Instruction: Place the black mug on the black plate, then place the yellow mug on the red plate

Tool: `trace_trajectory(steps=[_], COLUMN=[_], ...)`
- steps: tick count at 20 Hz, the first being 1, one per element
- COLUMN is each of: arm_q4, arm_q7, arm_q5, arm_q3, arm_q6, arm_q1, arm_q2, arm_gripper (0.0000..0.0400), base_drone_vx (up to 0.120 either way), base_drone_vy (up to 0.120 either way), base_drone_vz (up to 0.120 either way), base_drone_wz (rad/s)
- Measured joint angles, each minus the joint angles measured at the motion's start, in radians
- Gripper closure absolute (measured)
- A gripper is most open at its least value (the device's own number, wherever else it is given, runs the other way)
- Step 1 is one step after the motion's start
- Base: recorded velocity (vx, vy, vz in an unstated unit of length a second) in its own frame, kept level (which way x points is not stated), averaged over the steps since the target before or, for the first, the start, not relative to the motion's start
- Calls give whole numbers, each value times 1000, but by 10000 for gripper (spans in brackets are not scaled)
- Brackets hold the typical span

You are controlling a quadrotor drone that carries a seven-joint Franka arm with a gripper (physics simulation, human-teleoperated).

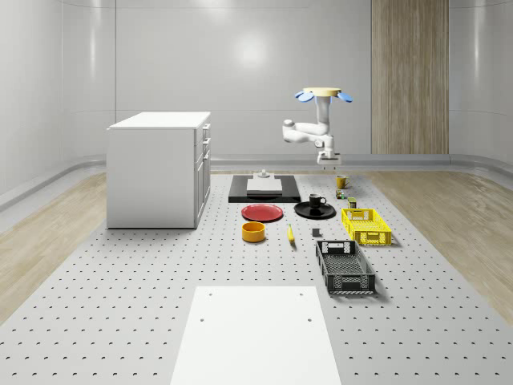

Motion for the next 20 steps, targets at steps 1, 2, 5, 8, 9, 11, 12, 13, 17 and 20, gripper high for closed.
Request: trace_trajectory(steps=[1,2,5,8,9,11,12,13,17,20], arm_q4=[0,0,0,0,0,0,0,0,0,0], arm_q7=[0,0,0,0,0,0,0,0,0,0], arm_q5=[0,0,0,0,0,0,0,0,0,0], arm_q3=[0,0,0,0,0,0,0,0,0,0], arm_q6=[0,0,0,0,0,0,0,0,0,0], arm_q1=[0,0,0,0,0,0,0,0,0,0], arm_q2=[0,0,0,0,0,0,0,0,0,0], arm_gripper=[0,0,0,0,0,0,0,0,0,0], base_drone_vx=[-120,-120,-120,-120,-120,-120,-120,-120,-120,-120], base_drone_vy=[120,120,120,120,120,120,120,120,10,93], base_drone_vz=[0,0,0,0,0,0,0,0,0,0], base_drone_wz=[0,0,0,0,0,0,0,0,0,0])
